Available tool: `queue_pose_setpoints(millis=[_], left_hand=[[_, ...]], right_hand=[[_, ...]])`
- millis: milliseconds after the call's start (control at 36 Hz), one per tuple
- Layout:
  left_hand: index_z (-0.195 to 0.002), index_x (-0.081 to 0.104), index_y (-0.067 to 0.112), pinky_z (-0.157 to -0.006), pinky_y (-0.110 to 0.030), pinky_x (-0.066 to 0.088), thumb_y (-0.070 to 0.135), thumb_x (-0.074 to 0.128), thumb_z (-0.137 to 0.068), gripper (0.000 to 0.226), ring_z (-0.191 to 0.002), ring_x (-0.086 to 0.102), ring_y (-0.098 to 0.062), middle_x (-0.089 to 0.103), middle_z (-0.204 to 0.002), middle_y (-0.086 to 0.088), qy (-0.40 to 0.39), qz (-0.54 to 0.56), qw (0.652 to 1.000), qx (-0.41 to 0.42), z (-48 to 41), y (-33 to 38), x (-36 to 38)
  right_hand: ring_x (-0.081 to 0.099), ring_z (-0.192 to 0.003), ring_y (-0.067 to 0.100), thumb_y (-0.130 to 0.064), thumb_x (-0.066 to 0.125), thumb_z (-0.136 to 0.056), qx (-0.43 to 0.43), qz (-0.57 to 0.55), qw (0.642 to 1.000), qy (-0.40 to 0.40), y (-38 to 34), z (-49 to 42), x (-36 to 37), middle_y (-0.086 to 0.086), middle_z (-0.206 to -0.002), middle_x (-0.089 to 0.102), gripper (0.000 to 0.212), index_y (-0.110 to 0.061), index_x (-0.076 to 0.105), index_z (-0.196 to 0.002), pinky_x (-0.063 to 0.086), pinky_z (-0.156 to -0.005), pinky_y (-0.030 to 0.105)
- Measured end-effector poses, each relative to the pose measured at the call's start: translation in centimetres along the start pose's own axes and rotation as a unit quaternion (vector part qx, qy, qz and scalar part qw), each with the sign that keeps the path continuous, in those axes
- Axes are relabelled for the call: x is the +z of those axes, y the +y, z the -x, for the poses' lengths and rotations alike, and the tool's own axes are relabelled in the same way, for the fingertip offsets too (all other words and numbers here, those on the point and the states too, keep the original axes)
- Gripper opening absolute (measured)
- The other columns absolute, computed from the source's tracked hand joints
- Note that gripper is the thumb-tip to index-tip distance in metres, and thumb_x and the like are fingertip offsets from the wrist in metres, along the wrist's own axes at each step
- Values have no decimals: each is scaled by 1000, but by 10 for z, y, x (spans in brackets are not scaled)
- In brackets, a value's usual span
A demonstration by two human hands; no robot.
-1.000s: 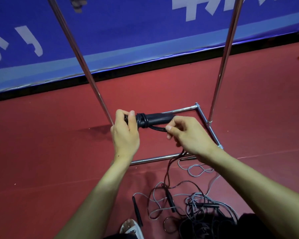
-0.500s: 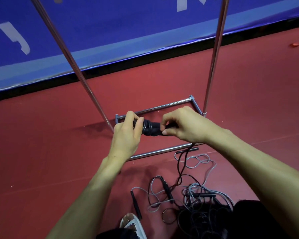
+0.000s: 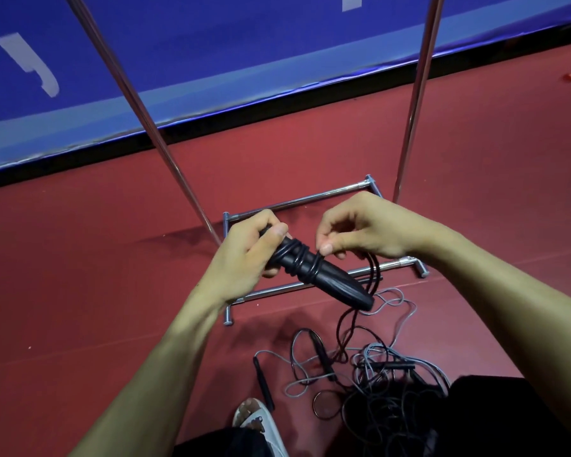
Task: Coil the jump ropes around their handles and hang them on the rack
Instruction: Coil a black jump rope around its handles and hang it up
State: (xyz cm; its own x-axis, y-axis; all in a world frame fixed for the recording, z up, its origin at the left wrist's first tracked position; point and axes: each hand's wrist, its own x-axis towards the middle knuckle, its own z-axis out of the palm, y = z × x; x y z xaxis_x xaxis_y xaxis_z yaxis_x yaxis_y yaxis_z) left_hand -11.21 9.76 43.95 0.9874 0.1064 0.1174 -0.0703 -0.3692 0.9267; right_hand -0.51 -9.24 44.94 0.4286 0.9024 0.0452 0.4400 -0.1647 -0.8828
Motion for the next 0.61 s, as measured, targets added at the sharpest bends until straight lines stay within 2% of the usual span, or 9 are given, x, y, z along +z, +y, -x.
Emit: queue_pose_setpoints(millis=[28,83,194,278,361,417,472,528,611], left_hand=[[-75,50,8,-42,-19,38,28,50,-89,25,-46,44,-12,51,-57,-1,-6,33,999,-4,0,1,1],[-75,49,6,-39,-17,33,30,53,-90,29,-41,39,-10,48,-52,3,-18,105,994,-4,0,2,3],[-75,44,2,-37,-12,25,24,43,-91,27,-35,29,-3,45,-50,1,-3,234,972,-16,2,7,7],[-74,42,3,-39,-12,24,24,42,-91,28,-35,25,-3,42,-51,-1,17,270,962,-19,2,10,9],[-73,43,5,-43,-13,25,26,43,-91,28,-33,23,-3,39,-49,-1,23,314,949,-23,2,12,9],[-72,45,7,-43,-11,27,28,43,-92,29,-33,21,-3,37,-47,1,26,343,938,-25,3,12,10],[-68,48,11,-41,-10,27,29,43,-94,32,-33,21,-2,35,-46,3,44,377,925,-27,3,14,11],[-67,49,12,-38,-12,27,30,47,-96,34,-32,22,-2,33,-46,3,82,407,909,-42,1,14,14],[-72,44,9,-37,-13,26,31,41,-93,31,-31,21,-3,32,-43,3,134,434,888,-68,-2,16,18]], right_hand=[[52,-55,16,-4,69,-87,-4,-44,999,-2,0,0,0,3,-61,60,11,-12,68,-80,44,-53,26],[55,-55,18,3,67,-86,-6,-122,992,0,1,0,1,10,-64,61,10,-7,68,-81,49,-55,29],[49,-47,15,-2,67,-84,-5,-216,976,-8,6,0,2,4,-62,64,4,-4,64,-84,46,-49,24],[51,-49,7,-9,67,-83,10,-244,970,2,10,-1,5,-3,-57,60,6,-6,62,-84,43,-49,18],[48,-50,2,-13,74,-81,-4,-269,963,18,10,-3,12,-5,-59,60,8,-15,67,-79,36,-49,14],[50,-47,-1,-16,65,-81,-15,-313,949,35,6,-5,19,-8,-57,62,9,-8,63,-84,37,-48,12],[49,-41,2,-10,62,-82,-17,-360,931,58,1,-7,26,-5,-54,61,12,-4,55,-90,38,-42,14],[38,-36,7,3,63,-85,-12,-389,917,87,0,-8,31,0,-52,55,15,-6,52,-90,28,-38,14],[33,-37,10,21,38,-87,2,-363,920,144,1,-12,38,-5,-49,52,27,-4,50,-89,25,-41,17]])
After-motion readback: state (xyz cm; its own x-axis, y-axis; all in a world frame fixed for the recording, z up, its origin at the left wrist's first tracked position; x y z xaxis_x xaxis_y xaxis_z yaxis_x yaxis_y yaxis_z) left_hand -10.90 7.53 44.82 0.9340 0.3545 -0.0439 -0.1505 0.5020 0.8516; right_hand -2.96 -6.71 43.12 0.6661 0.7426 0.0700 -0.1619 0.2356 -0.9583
